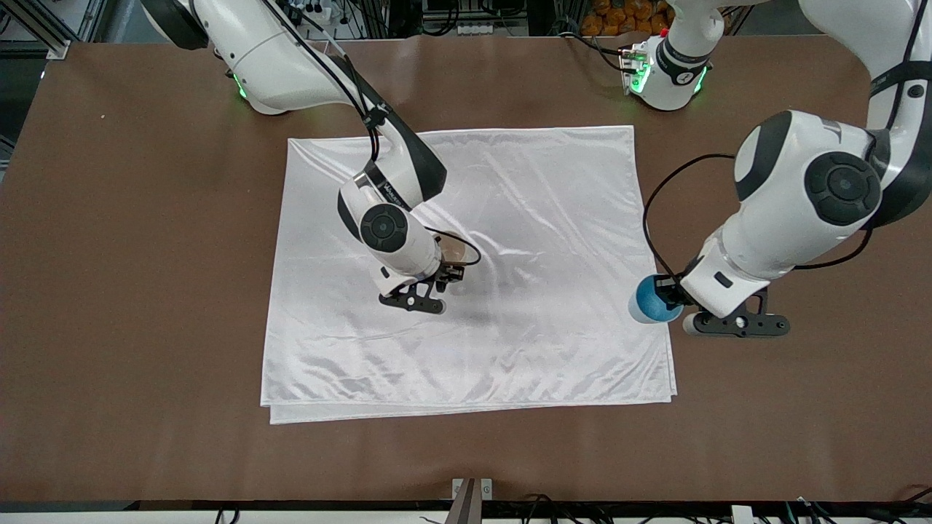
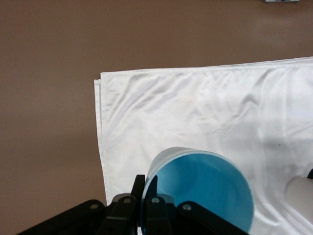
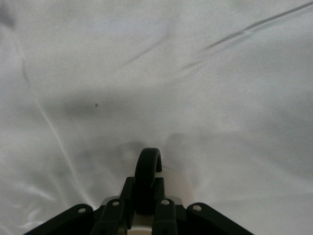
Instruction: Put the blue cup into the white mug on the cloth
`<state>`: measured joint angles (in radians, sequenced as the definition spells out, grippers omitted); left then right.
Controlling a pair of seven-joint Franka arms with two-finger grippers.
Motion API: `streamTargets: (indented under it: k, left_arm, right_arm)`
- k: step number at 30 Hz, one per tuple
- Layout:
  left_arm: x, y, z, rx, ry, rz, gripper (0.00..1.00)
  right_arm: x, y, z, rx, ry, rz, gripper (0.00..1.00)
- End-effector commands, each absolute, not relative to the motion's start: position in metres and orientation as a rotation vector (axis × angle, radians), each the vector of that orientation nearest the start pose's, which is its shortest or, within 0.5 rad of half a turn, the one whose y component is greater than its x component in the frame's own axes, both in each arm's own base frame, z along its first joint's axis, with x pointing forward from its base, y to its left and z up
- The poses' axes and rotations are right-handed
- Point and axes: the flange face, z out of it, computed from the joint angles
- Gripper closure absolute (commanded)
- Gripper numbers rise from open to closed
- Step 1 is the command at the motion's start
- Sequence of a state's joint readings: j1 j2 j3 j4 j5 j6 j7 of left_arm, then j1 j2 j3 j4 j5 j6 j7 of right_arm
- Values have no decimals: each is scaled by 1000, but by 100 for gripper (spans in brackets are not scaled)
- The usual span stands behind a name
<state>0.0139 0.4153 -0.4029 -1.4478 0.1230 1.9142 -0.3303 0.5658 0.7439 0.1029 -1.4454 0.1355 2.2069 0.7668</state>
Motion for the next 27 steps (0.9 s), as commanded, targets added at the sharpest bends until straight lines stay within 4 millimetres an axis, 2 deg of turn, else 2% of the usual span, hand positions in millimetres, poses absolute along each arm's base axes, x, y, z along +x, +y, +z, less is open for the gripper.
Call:
streamTargets:
  k: [1,2,4,5,8,13,17,20,22,27]
  left_arm:
    - [648,-232,466,-3193,95,-97,100]
    - [648,-233,465,-3193,90,-92,100]
    - [649,-235,462,-3197,89,-88,100]
    - [648,-238,460,-3199,96,-85,100]
    - [646,-248,458,-3199,116,-91,100]
    - [645,-261,452,-3212,87,-99,100]
    - [637,-284,447,-3213,82,-86,100]
    - [633,-295,445,-3215,69,-80,100]
    - [630,-302,445,-3216,69,-79,100]
    - [615,-333,438,-3216,74,-56,100]
  right_arm:
    - [582,442,246,-2965,343,141,91]
    - [584,441,245,-2966,347,141,84]
    - [583,441,244,-2965,364,148,57]
    - [583,441,244,-2964,383,148,48]
    - [583,441,244,-2962,422,149,36]
    - [583,441,246,-2963,439,153,31]
    - [587,437,251,-2959,446,146,24]
    - [595,427,254,-2959,467,130,15]
    - [602,417,255,-2965,484,112,2]
    - [623,388,255,-3017,478,33,0]
